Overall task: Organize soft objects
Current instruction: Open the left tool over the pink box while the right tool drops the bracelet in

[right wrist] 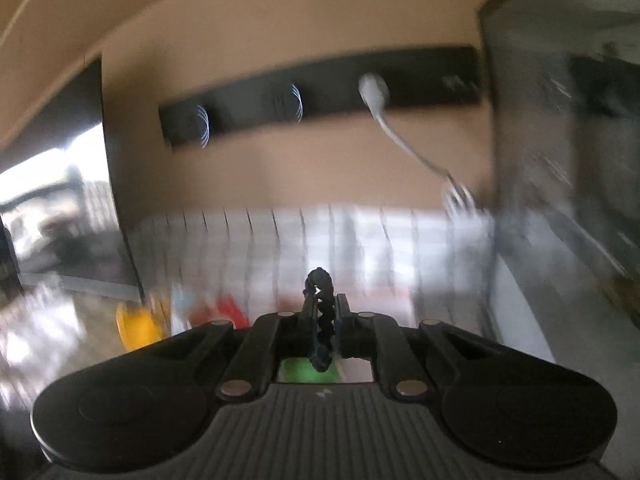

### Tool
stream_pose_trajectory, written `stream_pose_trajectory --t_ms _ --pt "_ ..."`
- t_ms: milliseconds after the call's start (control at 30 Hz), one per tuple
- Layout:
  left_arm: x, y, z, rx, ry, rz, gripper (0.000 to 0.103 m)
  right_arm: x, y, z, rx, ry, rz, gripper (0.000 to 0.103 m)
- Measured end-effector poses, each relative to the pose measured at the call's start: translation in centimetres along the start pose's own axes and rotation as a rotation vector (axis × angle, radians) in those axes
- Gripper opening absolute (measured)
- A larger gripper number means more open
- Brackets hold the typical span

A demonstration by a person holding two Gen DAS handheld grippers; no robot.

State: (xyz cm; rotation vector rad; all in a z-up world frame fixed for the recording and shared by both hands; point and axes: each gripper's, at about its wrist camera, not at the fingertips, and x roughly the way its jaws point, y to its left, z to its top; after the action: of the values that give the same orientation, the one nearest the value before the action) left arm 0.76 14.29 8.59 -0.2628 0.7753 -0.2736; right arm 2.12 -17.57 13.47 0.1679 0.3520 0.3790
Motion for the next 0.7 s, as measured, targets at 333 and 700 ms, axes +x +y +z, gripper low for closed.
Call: stream_pose_trajectory --t_ms 333,700 --pt "-4.0 7.2 -3.6 -0.178 0.036 0.228 0.045 4.4 -1.4 0.3 0.06 0.046 -0.053 0.055" --pt "-2.2 8.2 0.7 -0.253 -0.015 0.119 0.045 0.1 4.4 -9.2 -0.231 0.099 -0.122 0.067"
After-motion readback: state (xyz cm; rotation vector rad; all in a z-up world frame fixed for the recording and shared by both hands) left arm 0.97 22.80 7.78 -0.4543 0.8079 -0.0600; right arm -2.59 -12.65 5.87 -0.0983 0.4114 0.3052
